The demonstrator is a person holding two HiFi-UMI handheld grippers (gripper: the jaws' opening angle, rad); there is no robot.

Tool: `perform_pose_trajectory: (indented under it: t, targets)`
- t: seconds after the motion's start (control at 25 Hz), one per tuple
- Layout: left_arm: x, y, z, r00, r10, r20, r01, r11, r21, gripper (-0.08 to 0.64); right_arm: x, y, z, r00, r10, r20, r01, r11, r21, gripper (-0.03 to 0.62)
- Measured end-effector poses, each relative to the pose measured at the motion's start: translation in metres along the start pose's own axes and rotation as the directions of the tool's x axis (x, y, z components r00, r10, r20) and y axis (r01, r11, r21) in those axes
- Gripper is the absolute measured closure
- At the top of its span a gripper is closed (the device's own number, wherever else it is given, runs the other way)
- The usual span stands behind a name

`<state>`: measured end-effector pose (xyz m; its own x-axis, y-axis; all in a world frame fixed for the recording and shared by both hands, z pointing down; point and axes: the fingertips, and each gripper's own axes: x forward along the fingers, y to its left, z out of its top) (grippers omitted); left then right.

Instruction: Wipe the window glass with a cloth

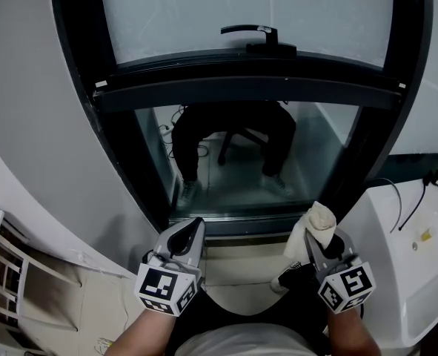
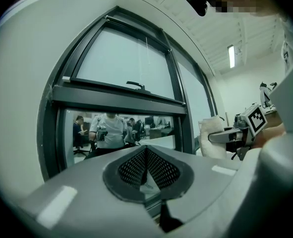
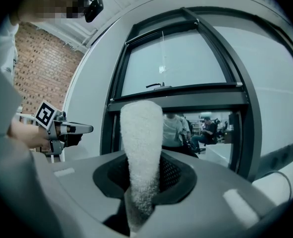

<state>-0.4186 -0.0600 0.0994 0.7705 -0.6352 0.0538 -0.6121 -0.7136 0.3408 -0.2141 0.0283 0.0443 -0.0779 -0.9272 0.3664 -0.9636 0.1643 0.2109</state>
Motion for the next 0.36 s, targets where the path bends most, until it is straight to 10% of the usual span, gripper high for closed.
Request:
perform_pose_trajectory:
  t: [0.36]
  targets:
    - [-0.0016, 0.0008, 0.0048, 1.0, 0.006, -0.003, -0.006, 1.0, -0.007, 0.543, 0.0027, 0.0016, -0.0034, 1.0, 0.002, -0.006, -0.002, 1.0, 0.001, 0.502]
